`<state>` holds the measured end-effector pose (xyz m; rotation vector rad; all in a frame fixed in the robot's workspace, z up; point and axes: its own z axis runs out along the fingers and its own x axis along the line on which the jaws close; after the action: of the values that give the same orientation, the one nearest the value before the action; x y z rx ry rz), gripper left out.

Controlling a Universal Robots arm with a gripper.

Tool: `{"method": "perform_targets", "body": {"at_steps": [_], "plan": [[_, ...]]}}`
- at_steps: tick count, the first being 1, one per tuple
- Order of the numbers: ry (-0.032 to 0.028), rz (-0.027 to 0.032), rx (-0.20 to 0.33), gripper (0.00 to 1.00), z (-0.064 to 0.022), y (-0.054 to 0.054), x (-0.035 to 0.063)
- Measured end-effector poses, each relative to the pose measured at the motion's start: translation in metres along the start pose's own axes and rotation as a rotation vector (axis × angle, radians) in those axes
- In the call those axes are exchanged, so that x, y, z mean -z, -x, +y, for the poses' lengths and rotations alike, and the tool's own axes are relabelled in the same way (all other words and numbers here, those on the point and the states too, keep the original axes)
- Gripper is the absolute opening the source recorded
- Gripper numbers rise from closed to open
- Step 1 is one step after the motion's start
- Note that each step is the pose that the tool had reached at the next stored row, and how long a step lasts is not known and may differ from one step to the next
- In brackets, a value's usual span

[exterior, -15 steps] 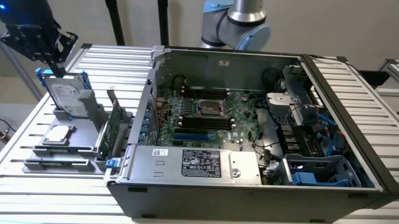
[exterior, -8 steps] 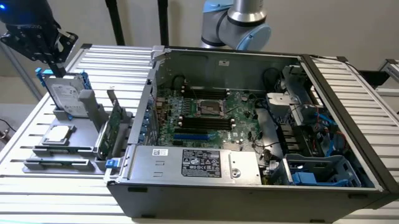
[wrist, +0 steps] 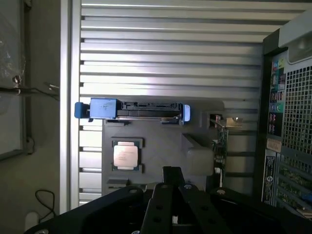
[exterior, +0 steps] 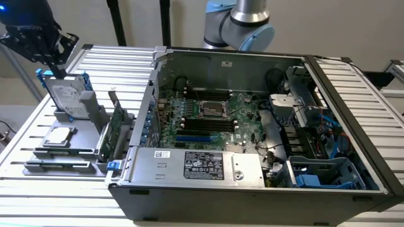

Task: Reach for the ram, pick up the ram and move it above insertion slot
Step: 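Reach for the ram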

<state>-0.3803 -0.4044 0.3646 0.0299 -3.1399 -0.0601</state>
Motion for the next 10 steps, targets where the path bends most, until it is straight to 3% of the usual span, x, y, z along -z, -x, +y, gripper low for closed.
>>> {"method": "perform_targets", "body": {"at_steps": [10], "plan": [[0.0002,-0.0001,0.000,0.11,-0.0328,-0.001,-0.0029]]}}
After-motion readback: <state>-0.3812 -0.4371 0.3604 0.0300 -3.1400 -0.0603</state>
